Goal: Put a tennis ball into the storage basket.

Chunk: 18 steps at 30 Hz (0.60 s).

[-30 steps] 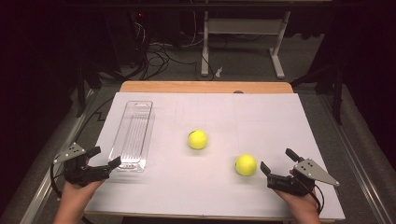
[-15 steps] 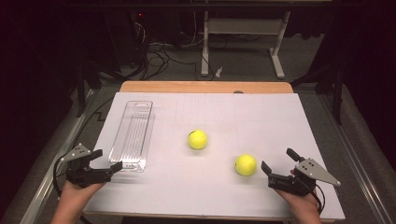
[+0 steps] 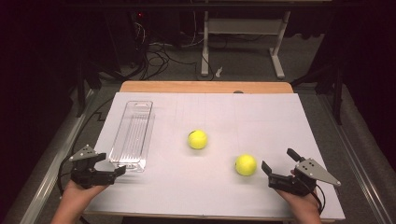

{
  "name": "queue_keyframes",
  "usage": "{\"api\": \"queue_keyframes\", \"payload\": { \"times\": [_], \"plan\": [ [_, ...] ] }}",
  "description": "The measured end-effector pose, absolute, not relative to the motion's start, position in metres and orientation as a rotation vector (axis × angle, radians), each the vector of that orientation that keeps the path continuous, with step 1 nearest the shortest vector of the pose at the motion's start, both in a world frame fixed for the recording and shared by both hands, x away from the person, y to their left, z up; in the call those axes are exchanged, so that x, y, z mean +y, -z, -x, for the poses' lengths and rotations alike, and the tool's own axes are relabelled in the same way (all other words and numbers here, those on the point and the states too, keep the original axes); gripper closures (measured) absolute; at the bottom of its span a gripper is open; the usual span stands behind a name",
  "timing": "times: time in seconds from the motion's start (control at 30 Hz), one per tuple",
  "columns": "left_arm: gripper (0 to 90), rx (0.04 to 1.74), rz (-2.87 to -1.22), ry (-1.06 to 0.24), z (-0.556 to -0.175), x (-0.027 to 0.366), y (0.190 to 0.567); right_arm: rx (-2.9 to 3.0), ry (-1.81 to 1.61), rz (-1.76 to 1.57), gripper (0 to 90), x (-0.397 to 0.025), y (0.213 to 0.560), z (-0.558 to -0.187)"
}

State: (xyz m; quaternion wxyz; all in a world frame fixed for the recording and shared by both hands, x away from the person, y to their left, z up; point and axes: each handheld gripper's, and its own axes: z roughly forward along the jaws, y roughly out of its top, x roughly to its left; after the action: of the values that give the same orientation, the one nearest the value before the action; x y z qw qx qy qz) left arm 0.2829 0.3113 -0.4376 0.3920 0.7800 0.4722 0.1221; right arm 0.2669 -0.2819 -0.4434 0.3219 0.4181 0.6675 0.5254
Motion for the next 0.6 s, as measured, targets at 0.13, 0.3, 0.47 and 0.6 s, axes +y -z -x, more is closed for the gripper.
{"api": "queue_keyframes", "payload": {
  "times": [0.13,0.3,0.47,0.6],
  "plan": [
    [0.6,1.212,-2.015,-0.278,-0.285,0.309,0.441,1.755,-1.379,-1.098,0.5,-0.281,0.444,-0.267],
    [0.7,1.226,-2.051,-0.237,-0.287,0.308,0.445,1.757,-1.377,-1.097,0.5,-0.281,0.444,-0.267],
    [0.6,1.258,-2.083,-0.209,-0.289,0.306,0.449,1.762,-1.373,-1.099,0.5,-0.281,0.444,-0.267],
    [0.7,1.288,-2.103,-0.208,-0.290,0.305,0.450,1.763,-1.372,-1.100,0.5,-0.281,0.445,-0.267]
  ]
}}
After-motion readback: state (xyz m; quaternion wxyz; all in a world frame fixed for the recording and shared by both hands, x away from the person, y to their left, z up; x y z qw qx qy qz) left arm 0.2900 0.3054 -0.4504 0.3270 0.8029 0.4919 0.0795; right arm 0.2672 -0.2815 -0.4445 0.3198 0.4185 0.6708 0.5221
